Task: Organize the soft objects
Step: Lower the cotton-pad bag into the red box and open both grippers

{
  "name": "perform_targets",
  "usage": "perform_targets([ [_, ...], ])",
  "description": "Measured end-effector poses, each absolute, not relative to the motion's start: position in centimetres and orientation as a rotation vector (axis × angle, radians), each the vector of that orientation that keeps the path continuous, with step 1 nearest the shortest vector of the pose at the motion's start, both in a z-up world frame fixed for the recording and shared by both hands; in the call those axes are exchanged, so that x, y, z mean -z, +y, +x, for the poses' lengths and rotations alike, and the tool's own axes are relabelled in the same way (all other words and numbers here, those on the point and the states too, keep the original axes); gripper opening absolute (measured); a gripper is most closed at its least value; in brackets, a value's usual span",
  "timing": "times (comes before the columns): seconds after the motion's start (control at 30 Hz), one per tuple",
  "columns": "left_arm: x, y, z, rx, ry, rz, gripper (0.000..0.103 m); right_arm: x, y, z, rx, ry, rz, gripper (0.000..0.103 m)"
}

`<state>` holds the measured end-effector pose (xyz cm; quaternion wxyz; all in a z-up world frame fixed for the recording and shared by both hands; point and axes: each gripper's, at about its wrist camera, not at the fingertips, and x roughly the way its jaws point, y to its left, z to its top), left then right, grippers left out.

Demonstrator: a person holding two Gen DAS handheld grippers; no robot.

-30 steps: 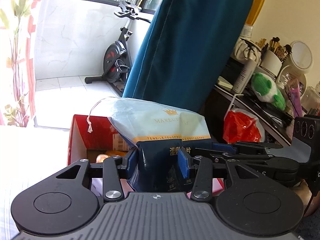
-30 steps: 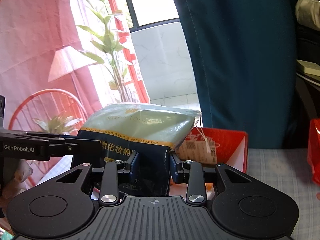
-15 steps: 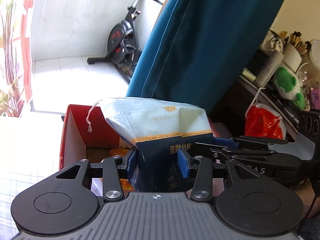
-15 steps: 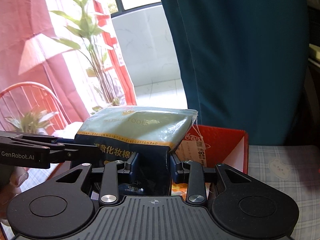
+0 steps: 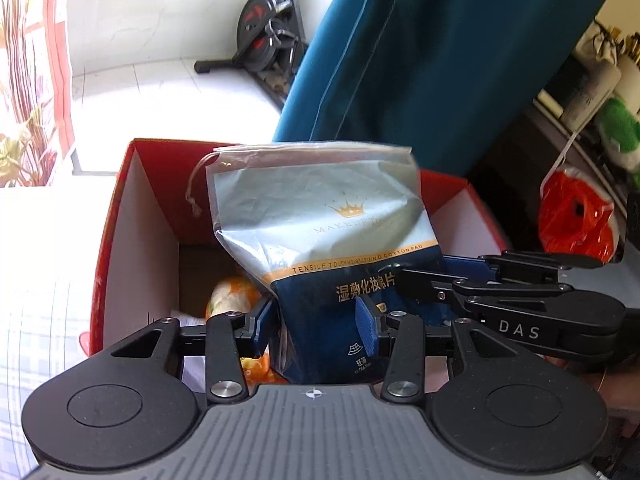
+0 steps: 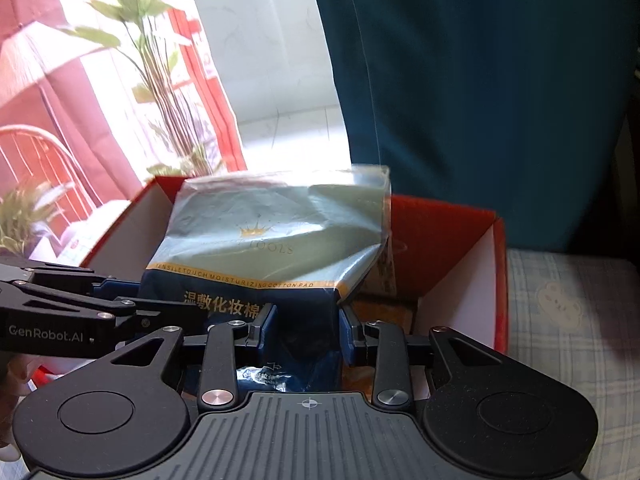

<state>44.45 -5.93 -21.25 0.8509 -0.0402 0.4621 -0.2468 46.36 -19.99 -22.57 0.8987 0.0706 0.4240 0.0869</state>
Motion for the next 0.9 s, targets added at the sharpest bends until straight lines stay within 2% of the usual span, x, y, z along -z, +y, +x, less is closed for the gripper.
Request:
perform_targets([
  [0.37,21.5,-5.6,45.2,0.515,1.052,-0.071,0.048,24.1,-19.9,46.9,-0.212,1.056,0.179,0.030],
  [0.63,21.1,-5.4,45.0,0.512,1.036,-0.065,0.050,23.8,-20.1,46.6,-0.225,1.064,0.196,0.033],
  [0.7,20.7,-5.3,44.7,0.501,1.008,-0.046,0.058,23.5,-20.0,46.0,-0.197,1.024,0.167,0.036],
  [0.9,18.5,-4.8,42.7,0.479,0.915,0.003,0.071,22.0,-19.0,44.1,-0.175,0.927,0.037,0.039],
])
